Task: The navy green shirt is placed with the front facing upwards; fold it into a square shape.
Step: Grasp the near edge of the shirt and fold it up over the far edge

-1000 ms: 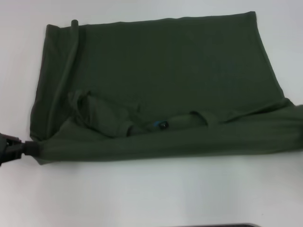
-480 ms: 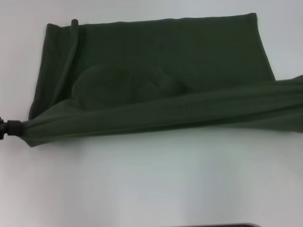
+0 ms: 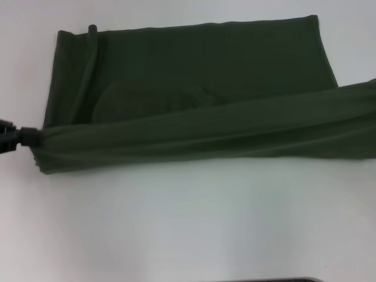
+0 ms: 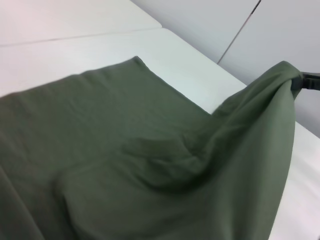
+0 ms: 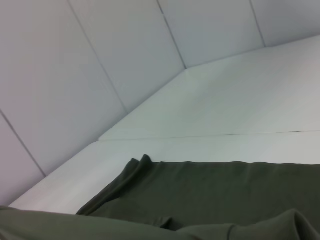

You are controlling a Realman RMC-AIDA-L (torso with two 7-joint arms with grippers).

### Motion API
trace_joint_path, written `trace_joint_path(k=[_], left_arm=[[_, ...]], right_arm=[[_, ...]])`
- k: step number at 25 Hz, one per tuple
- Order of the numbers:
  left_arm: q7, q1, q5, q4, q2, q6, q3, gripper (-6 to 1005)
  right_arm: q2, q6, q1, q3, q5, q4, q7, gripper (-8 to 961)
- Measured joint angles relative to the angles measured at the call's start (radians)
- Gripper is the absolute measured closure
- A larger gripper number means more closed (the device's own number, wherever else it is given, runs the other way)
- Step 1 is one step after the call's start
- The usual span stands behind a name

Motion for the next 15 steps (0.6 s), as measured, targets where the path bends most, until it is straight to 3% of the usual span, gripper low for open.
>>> trace_joint_path(k=[15], left_arm=[[-0.03,-0.151,-0.004,-0.063,-0.034,-0.215,-0.005,1000]], right_arm=[[0.007,0.195,0.075,-0.045,-0.002,0.068,0.066,881]])
